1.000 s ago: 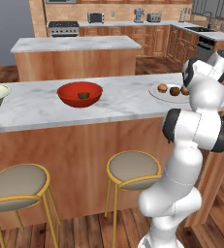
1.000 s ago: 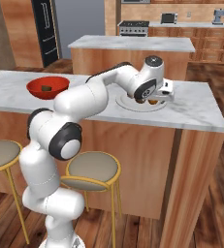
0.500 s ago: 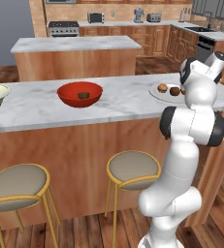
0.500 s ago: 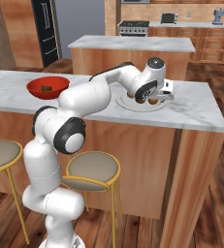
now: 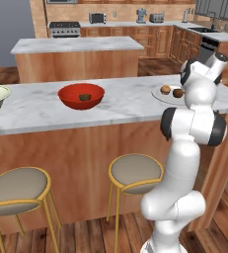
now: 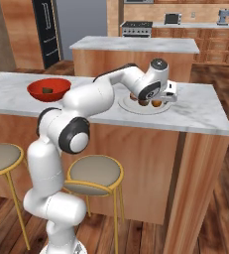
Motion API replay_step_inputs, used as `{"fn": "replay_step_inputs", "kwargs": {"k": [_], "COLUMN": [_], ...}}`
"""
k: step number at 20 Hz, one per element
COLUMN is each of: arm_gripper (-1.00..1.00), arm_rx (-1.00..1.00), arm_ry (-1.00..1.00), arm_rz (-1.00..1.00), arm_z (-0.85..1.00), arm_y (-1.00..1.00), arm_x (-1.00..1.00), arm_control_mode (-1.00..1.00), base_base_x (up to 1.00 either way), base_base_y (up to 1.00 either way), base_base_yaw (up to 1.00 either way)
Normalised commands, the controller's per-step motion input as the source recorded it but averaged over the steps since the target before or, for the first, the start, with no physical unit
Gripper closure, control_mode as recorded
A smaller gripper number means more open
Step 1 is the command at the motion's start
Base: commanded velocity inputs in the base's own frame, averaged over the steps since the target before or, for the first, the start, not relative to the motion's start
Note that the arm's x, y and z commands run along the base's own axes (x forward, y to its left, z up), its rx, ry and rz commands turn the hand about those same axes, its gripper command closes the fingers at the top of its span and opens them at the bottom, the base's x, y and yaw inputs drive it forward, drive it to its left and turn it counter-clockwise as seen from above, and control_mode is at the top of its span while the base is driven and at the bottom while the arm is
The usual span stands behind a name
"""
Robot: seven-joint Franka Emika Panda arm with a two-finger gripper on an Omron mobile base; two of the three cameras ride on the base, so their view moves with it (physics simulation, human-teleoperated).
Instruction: Take the fruits from the plate on the dining counter and place two fruits in each bowl.
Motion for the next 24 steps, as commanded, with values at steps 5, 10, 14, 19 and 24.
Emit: {"fn": "replay_step_inputs", "kwargs": {"k": [5,10,14,19,24], "arm_gripper": [-1.0,-1.0,-1.0,1.0,1.0], "arm_rx": [0.0,0.0,0.0,0.0,0.0], "arm_ry": [0.0,0.0,0.0,0.0,0.0], "arm_rz": [0.0,0.0,0.0,0.0,0.0], "arm_z": [-0.18,-0.1,0.0,-0.01,-0.16], "arm_y": [0.07,0.01,0.0,0.0,0.0], "arm_x": [0.2,0.2,0.19,0.15,0.03], "arm_control_mode": [-1.0,-1.0,-1.0,-1.0,-1.0], "base_base_x": [0.0,0.0,0.0,0.0,0.0], "base_base_y": [0.0,0.0,0.0,0.0,0.0], "base_base_yaw": [0.0,0.0,0.0,0.0,0.0]}}
